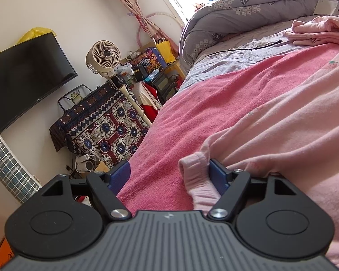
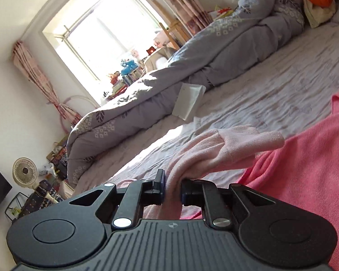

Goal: Fold clothes

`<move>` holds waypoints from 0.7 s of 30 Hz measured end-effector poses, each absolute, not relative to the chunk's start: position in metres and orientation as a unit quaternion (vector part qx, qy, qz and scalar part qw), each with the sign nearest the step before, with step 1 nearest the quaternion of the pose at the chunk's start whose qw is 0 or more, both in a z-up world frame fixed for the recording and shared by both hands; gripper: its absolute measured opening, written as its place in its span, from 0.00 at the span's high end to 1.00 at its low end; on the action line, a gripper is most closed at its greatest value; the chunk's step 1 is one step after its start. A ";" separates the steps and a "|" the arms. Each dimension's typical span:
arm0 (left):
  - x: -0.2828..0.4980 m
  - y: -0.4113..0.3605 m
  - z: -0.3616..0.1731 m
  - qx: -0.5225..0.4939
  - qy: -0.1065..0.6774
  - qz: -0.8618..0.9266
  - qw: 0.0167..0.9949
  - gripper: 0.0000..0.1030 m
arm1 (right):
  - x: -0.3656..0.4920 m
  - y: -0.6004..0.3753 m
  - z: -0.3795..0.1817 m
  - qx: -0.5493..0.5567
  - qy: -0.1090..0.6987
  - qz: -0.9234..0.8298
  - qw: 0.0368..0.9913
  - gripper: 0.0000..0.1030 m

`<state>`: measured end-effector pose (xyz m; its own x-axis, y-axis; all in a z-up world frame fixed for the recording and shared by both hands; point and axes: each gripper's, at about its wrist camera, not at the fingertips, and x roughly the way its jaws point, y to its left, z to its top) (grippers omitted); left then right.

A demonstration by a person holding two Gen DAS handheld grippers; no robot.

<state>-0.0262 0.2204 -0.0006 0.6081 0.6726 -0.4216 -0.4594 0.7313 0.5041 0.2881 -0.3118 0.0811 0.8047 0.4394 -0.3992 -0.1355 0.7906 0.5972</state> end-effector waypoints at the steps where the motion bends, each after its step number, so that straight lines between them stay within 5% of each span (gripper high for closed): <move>1: -0.026 0.225 0.003 0.160 0.308 0.314 0.884 0.27 | 0.285 -0.309 0.091 0.271 0.265 0.159 0.912 0.85; 6: -0.030 0.254 0.021 0.030 0.323 0.300 0.897 0.25 | 0.259 -0.300 0.123 0.215 0.258 0.145 0.931 0.85; 10: -0.047 0.264 0.048 -0.035 0.308 0.296 0.904 0.33 | 0.227 -0.310 0.150 0.195 0.253 0.150 0.936 0.85; 16: -0.068 0.251 0.102 0.026 0.272 0.271 0.923 0.29 | 0.166 -0.355 0.189 0.191 0.230 0.163 0.940 0.85; 21: -0.024 0.229 0.074 0.150 0.329 0.279 0.890 0.21 | 0.157 -0.372 0.164 0.151 0.242 0.140 0.948 0.85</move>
<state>-0.0236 0.2288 0.0744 0.6283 0.5948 -0.5014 -0.3979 0.7996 0.4499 0.1572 -0.3723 0.1636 0.8439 0.3387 -0.4161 -0.1931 0.9153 0.3534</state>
